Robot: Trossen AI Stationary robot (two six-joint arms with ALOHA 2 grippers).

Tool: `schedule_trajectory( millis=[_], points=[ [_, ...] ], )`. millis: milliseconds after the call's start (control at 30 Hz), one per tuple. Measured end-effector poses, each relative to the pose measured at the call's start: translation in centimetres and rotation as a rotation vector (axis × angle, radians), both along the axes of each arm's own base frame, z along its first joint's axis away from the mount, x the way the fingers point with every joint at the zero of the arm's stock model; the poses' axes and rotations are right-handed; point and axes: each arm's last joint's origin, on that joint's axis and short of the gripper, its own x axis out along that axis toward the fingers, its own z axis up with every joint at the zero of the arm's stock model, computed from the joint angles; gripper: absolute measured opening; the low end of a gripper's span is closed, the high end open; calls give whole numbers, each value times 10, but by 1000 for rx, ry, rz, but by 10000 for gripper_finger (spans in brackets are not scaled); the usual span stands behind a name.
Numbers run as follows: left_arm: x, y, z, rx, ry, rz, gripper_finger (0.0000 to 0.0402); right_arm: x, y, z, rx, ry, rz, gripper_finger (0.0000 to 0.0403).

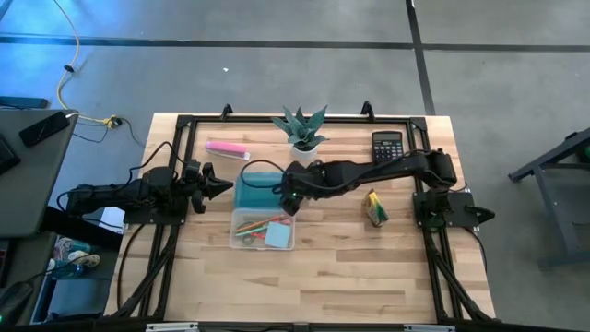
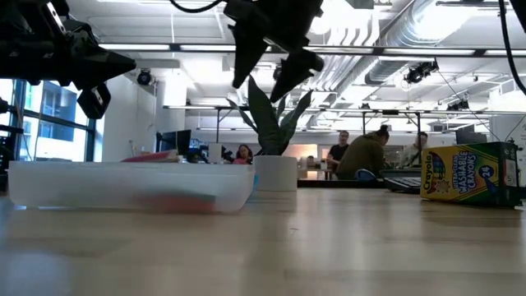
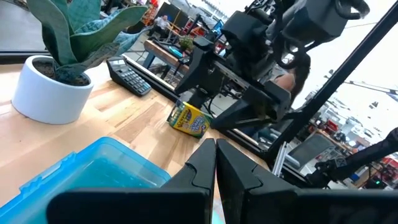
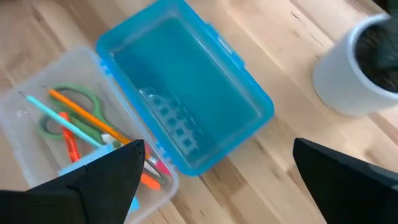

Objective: Pack school essentials
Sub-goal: Put the yellow crayon box into the blue supply box

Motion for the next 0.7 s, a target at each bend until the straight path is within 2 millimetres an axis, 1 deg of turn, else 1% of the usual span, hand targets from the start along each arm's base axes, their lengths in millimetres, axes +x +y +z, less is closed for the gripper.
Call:
schedule_trajectory(
  millis=[133, 367, 433, 700],
  points=[
    [0, 0, 0, 0, 0, 0, 3, -6, 2, -1, 9, 39, -38, 399],
    [0, 0, 0, 0, 0, 0, 3, -17, 10, -5, -16, 147, -43, 399],
    [0, 0, 0, 0, 0, 0, 3, -22, 10, -3, -26, 183, -35, 399],
    [0, 0, 0, 0, 0, 0, 3, -48, 6, 15, -130, 300, -20, 399]
  ],
)
